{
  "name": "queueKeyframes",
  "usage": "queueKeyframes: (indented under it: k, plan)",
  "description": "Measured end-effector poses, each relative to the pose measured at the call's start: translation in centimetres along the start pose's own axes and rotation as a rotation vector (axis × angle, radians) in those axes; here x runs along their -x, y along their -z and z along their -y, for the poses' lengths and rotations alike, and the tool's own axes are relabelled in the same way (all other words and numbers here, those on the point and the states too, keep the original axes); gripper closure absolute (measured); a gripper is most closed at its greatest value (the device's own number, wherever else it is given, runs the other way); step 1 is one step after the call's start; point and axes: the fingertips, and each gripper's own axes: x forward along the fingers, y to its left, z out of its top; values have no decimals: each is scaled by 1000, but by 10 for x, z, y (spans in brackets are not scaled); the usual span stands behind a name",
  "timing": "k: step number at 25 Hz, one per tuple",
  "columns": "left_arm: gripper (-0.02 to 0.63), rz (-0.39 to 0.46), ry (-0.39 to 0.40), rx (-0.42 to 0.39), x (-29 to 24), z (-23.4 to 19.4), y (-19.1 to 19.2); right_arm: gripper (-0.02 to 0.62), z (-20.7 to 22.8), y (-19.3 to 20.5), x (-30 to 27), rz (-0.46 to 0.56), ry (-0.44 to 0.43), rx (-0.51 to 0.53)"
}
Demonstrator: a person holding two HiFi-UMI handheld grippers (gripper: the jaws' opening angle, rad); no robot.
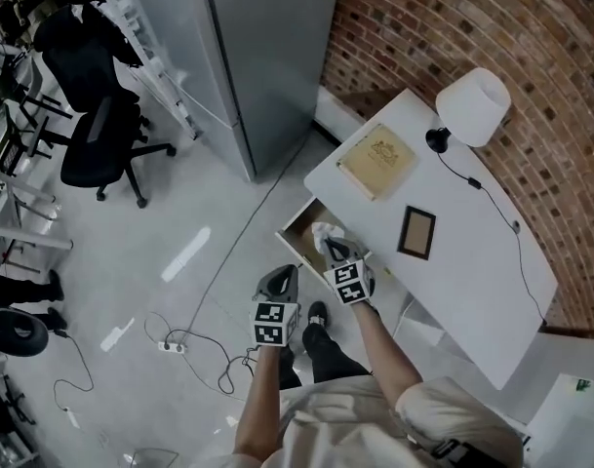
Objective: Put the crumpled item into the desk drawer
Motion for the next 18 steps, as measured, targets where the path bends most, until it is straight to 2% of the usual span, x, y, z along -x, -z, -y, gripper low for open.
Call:
queueKeyframes:
  k: [5,9,18]
  plan:
    - [589,-15,-25,23,-18,-11,12,569,-3,23,-32,-45,-47,19]
    - [589,-22,-42,39,-32,-15,19,569,6,38,-58,-70,-60,64]
    - [589,-49,-69,90,-62,-19,54,569,18,88,-106,-163,-92,96]
